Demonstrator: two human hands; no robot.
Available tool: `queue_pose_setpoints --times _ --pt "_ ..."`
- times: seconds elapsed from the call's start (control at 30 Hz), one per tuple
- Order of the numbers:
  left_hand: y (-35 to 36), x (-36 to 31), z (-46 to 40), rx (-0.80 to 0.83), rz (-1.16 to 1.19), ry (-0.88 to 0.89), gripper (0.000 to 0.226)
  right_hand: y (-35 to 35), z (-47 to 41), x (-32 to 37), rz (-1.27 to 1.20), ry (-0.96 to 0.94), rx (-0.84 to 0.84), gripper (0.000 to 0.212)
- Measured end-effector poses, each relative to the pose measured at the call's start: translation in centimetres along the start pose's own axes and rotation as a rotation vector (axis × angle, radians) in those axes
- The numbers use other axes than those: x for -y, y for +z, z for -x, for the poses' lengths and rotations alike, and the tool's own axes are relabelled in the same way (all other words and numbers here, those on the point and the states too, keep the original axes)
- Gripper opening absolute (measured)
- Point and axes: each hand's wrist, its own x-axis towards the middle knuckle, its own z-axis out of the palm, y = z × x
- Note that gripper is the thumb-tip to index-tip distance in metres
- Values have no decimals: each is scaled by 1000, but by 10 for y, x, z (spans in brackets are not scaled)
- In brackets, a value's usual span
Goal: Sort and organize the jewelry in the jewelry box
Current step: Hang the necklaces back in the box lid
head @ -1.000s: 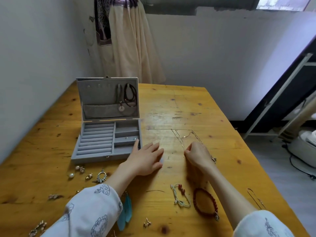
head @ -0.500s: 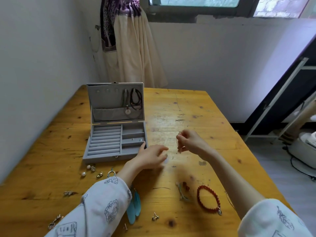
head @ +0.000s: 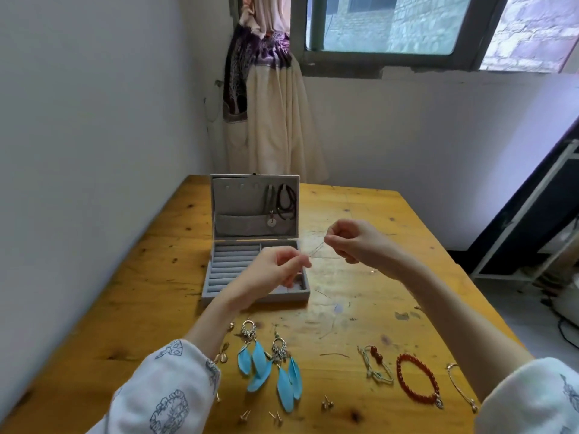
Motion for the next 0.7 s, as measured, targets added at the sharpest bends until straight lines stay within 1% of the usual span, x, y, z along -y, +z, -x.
queue_pose_setpoints --times 0.1,0.17,0.3,0.43,0.6,0.7 --pt "-33 -6 6 -78 -93 4 13 15 -10 4 -14 4 49 9" --pt "-53 -9 5 -106 -198 27 9 29 -19 6 -35 -11 70 10" --pt "-87 -11 -4 -204 -388 73 13 55 -44 10 -142 -65 22 10" --pt "-114 -9 -17 -260 -403 74 11 71 -74 10 -238 -79 -43 11" --pt "-141 0 -44 -231 -488 12 13 83 -118 3 -140 -92 -88 14" --pt "-151 0 -65 -297 -387 18 15 91 -149 4 -117 -114 -90 12"
